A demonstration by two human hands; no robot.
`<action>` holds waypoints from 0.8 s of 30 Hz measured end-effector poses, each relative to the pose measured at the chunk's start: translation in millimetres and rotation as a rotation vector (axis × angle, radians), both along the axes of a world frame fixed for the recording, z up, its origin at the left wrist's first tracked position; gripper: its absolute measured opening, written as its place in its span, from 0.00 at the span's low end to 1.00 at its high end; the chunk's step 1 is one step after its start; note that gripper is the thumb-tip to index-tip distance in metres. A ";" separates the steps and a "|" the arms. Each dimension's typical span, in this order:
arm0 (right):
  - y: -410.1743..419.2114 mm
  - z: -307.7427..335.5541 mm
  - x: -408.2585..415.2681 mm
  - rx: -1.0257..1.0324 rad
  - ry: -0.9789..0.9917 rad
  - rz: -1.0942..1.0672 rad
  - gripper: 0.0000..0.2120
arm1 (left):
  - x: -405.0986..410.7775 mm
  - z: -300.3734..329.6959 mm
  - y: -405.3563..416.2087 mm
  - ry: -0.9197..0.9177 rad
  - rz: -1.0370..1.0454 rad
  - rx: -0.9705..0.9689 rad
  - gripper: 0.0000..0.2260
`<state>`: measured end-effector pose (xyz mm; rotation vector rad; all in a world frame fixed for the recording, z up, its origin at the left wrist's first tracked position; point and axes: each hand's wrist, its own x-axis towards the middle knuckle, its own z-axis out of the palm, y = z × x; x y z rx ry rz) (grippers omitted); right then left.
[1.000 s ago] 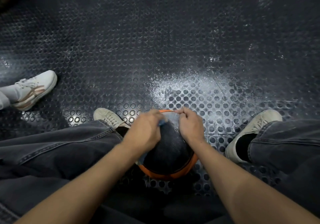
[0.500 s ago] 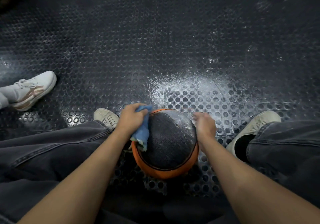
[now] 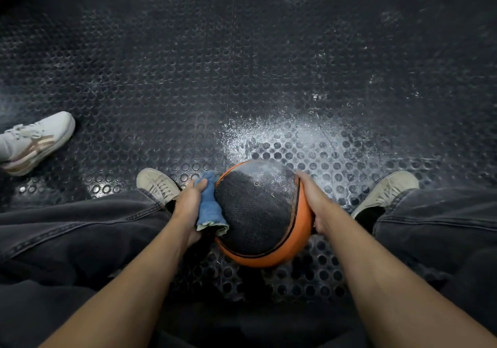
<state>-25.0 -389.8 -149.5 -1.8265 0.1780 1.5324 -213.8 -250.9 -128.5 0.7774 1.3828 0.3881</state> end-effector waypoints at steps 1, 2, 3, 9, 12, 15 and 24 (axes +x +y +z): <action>0.3 6.7 10.4 -0.008 -0.036 0.045 0.38 | 2.8 -0.4 -7.9 -0.033 0.044 -0.066 0.11; 0.3 15.9 20.5 -0.029 -0.075 0.085 0.37 | 6.8 -0.1 -15.6 -0.045 0.076 -0.140 0.12; -0.2 24.1 29.1 -0.057 -0.129 0.127 0.37 | 10.0 -2.7 -22.2 -0.046 0.077 -0.200 0.13; -0.5 26.7 25.3 -0.230 -0.479 0.334 0.43 | 40.2 -5.8 -35.5 0.214 -0.332 0.106 0.12; 0.0 29.4 -2.1 -0.123 -0.816 0.165 0.27 | 34.5 -11.2 -33.3 0.508 -0.427 0.348 0.17; 8.3 31.4 -6.4 -0.167 -0.847 0.069 0.20 | 26.8 -14.1 -44.3 0.534 -0.278 0.340 0.21; 24.9 36.9 0.9 -0.191 -0.831 0.159 0.19 | 65.7 11.9 -137.5 0.446 -0.313 0.778 0.23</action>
